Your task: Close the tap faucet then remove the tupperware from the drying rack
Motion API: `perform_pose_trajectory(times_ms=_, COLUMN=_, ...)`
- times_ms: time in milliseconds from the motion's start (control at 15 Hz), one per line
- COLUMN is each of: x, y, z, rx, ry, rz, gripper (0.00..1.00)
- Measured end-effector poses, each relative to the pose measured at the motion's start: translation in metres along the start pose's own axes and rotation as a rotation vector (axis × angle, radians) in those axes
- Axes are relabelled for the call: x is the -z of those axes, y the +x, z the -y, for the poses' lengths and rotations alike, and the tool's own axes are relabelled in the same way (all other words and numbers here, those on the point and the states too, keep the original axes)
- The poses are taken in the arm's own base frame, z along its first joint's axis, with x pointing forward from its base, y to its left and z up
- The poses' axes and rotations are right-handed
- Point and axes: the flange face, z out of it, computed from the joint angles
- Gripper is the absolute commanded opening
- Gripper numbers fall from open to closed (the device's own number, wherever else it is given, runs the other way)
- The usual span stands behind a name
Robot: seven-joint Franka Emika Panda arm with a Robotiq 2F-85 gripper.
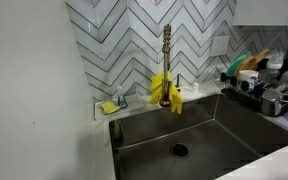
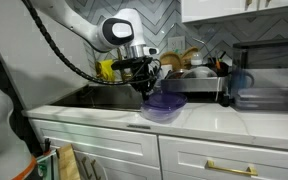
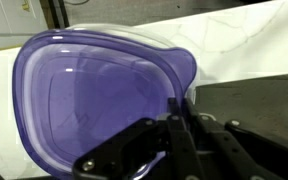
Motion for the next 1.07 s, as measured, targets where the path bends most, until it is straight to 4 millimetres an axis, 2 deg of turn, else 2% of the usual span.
perform_pose_trajectory(times_ms=200, x=0.007, y=0.0, z=-0.01, rx=-0.015, ry=-0.008, rz=-0.013, gripper=0.02)
perform_pose_trajectory(times_ms=600, x=0.031, y=-0.005, z=-0.048, rx=-0.059, ry=-0.053, rz=-0.053, gripper=0.02)
perform_pose_trajectory(times_ms=800, x=0.032, y=-0.013, z=-0.064, rx=-0.07, ry=-0.069, rz=-0.048, gripper=0.02)
perform_pose_trajectory(times_ms=867, x=0.032, y=-0.017, z=-0.071, rx=-0.07, ry=-0.071, rz=-0.045, gripper=0.08)
perform_pose_trajectory(times_ms=1067, x=0.032, y=-0.018, z=-0.073, rx=-0.071, ry=-0.071, rz=-0.045, gripper=0.08)
